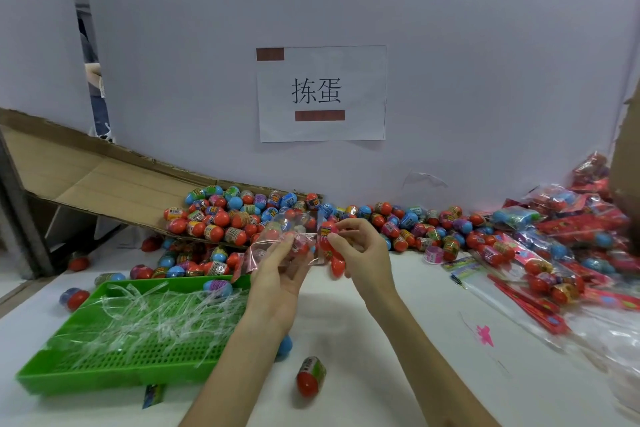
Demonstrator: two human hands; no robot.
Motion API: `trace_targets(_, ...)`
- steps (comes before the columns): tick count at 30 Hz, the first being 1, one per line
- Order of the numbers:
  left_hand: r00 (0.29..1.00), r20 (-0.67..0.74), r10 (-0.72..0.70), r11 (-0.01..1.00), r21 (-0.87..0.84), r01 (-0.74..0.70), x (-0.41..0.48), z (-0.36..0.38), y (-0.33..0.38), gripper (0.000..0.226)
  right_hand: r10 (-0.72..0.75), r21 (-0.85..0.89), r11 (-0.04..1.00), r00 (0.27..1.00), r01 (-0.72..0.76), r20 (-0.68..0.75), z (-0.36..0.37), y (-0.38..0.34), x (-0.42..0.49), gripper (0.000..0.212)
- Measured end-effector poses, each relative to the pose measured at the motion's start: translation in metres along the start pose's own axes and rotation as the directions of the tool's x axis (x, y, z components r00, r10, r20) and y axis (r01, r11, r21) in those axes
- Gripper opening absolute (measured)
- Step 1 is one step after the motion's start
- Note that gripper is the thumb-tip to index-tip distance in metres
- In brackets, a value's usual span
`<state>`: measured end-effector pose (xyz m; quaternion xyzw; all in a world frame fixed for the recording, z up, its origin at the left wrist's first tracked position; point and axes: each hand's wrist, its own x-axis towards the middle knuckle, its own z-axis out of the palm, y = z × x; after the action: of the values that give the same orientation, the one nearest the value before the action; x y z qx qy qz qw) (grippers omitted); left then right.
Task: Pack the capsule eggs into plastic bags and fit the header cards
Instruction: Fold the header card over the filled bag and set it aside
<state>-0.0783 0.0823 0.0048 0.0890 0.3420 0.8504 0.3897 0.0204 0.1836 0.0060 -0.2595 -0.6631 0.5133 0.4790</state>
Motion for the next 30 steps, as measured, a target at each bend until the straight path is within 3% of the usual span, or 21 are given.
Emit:
trace_targets(5,0.996,0.092,0.003,0.989,0.149,-0.016,-0.004,0.001,-0.004,0.048,-0.146,-0.16,0.975,0.988,0.152,0.05,0.001,0.002,-0.003,0.021)
trace_targets(11,0.997,0.062,-0.044,0.983,0.181,0.032,-0.006,0.001,-0.006,0.033,-0.15,-0.144,0.974,0.972,0.177,0.183,0.003,-0.002,-0.008,0.034)
trace_targets(15,0.997,0.055,-0.061,0.977,0.207,0.048,-0.009,0.002,-0.005,0.023,-0.154,-0.149,0.972,0.972,0.181,0.179,0.002,-0.001,-0.006,0.025)
trace_targets(22,0.994,0.054,-0.093,0.987,0.14,0.085,-0.01,0.002,-0.001,0.014,-0.242,-0.156,0.95,0.953,0.272,0.184,0.008,-0.005,-0.014,0.033)
trace_targets(26,0.995,0.033,-0.097,0.991,0.096,0.093,-0.008,0.0,0.001,0.018,-0.163,-0.088,0.978,0.959,0.187,0.232,0.007,-0.003,-0.012,0.033)
trace_targets(30,0.993,0.015,-0.118,0.993,0.027,0.118,-0.007,-0.001,0.002,0.015,-0.148,-0.029,0.986,0.951,0.162,0.272,0.008,-0.003,-0.013,0.047)
